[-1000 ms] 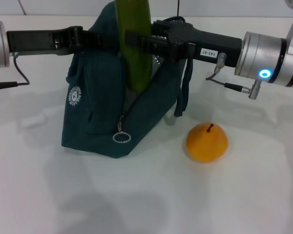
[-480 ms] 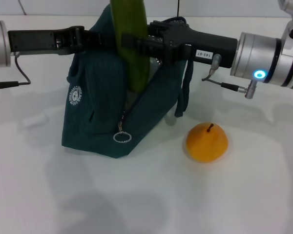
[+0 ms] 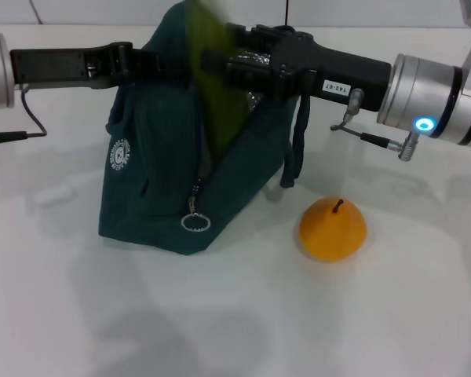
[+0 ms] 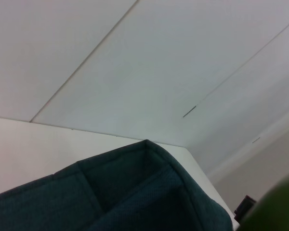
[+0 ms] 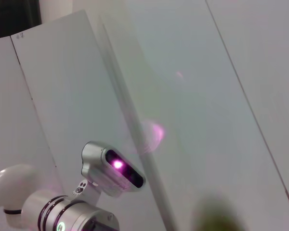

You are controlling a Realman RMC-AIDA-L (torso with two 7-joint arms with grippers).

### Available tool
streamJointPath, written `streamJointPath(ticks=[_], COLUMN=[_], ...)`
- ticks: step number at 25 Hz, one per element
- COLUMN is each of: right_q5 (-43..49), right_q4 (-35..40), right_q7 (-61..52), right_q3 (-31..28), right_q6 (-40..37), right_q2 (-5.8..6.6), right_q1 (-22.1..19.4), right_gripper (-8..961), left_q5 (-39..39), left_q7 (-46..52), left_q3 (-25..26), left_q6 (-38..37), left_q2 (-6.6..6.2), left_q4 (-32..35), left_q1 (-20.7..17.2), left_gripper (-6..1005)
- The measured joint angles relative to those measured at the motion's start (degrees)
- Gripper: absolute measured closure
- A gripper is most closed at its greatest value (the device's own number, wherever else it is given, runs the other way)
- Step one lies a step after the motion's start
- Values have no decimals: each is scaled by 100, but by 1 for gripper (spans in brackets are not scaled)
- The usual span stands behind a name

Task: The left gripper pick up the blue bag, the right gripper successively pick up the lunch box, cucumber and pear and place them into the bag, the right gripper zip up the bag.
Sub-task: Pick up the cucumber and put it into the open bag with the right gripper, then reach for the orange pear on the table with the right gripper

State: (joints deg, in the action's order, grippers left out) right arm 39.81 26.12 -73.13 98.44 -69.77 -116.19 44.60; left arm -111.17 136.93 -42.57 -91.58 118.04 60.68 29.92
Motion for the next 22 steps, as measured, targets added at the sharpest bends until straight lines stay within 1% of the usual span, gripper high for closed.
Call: streamJointPath(ticks=[4,6,9,12,13,14,16,18,19,20,21,22], right_q5=[0,0,9,175,357,500,1018,1397,1595,1595,1845,2173], right_q4=[0,7,211,634,871,985,1309,1424,1441,1441,1432,1400], right_q7=[1,3,56,100,86,71,42,44,57,57,93,213], right_q3=[1,-14,-95,-355,-522,-606,-865,-1079,-1198,-1198,-1360,-1583], right_q6=[-16,-28,-45,-49,-72,-97,-355,-598,-712,-712,-847,-987], right_q2=[0,0,29,131,197,235,360,421,426,426,407,344], right_q1=[-5,-15,-178,-613,-845,-983,-1410,-1690,-1813,-1813,-1969,-2184], right_gripper=[358,167,166,165,165,166,167,168,168,169,169,170], left_q5=[0,-1,-1,16,45,69,101,117,122,127,133,137], left_q7=[0,0,0,5,5,5,5,4,4,4,4,3], left_q3=[-11,-7,12,14,14,14,6,-7,-12,-12,-12,-13], left_q6=[0,0,0,-1,-5,-8,-16,-19,-21,-24,-25,-27], left_q2=[-1,3,4,-1,-5,-9,-12,-9,-2,6,11,18], left_q4=[-3,7,18,20,21,21,21,21,22,23,25,27], left_q1=[11,10,-13,-39,-49,-57,-66,-66,-66,-66,-66,-65], left_gripper=[925,925,924,924,924,924,924,923,923,923,923,923])
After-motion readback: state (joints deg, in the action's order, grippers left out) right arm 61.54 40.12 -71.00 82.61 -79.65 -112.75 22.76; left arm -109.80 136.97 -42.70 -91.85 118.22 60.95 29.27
